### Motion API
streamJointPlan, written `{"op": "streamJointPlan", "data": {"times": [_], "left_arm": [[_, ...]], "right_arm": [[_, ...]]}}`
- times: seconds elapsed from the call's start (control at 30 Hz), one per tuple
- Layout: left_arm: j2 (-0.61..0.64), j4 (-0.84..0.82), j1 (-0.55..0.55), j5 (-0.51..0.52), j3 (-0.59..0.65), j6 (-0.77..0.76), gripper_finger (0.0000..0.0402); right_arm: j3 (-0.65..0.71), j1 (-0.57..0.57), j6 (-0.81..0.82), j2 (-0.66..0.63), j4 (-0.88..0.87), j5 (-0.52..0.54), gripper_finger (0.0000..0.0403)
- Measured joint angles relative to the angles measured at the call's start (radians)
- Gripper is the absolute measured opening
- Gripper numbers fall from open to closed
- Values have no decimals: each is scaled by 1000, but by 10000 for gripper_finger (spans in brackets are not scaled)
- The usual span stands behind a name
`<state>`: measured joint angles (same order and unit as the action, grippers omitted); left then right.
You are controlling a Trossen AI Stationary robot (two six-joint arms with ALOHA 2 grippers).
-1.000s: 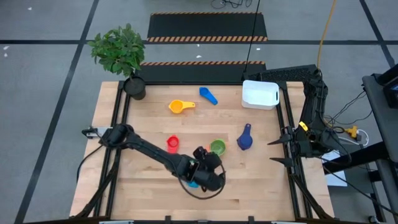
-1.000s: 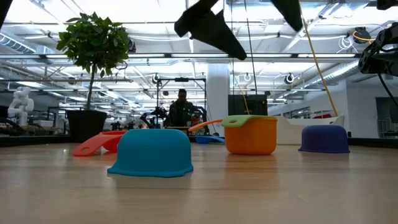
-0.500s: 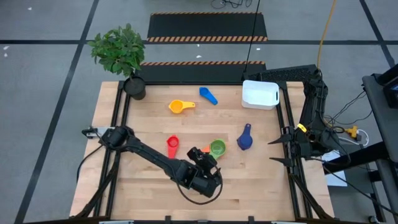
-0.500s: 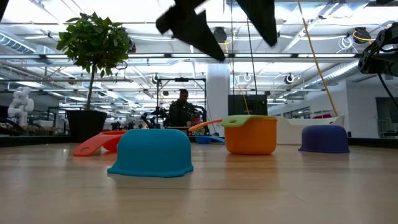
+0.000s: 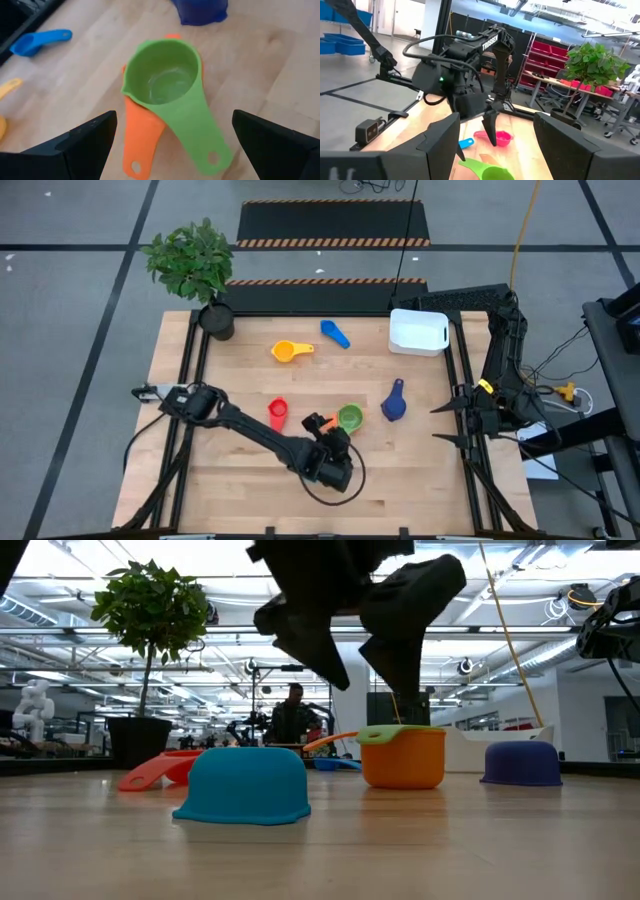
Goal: Nest measuring cups in basket
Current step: Stack the green measuring cup on top of the orange measuring cup
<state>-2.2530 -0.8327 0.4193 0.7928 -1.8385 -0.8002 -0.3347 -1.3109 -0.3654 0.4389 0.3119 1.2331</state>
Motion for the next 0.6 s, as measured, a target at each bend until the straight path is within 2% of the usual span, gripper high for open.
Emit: {"op": "streamJointPlan", "data": {"times": [0.3,0.47,0.6], "left_arm": [[-7,11,-61,-42,0,-7,400],[-7,14,-84,-150,0,5,400],[-7,14,-97,-165,0,-13,400]], "right_arm": [[0,0,13,0,-4,-3,249],[0,0,12,0,-4,-3,249],[0,0,12,0,-4,-3,249]]}}
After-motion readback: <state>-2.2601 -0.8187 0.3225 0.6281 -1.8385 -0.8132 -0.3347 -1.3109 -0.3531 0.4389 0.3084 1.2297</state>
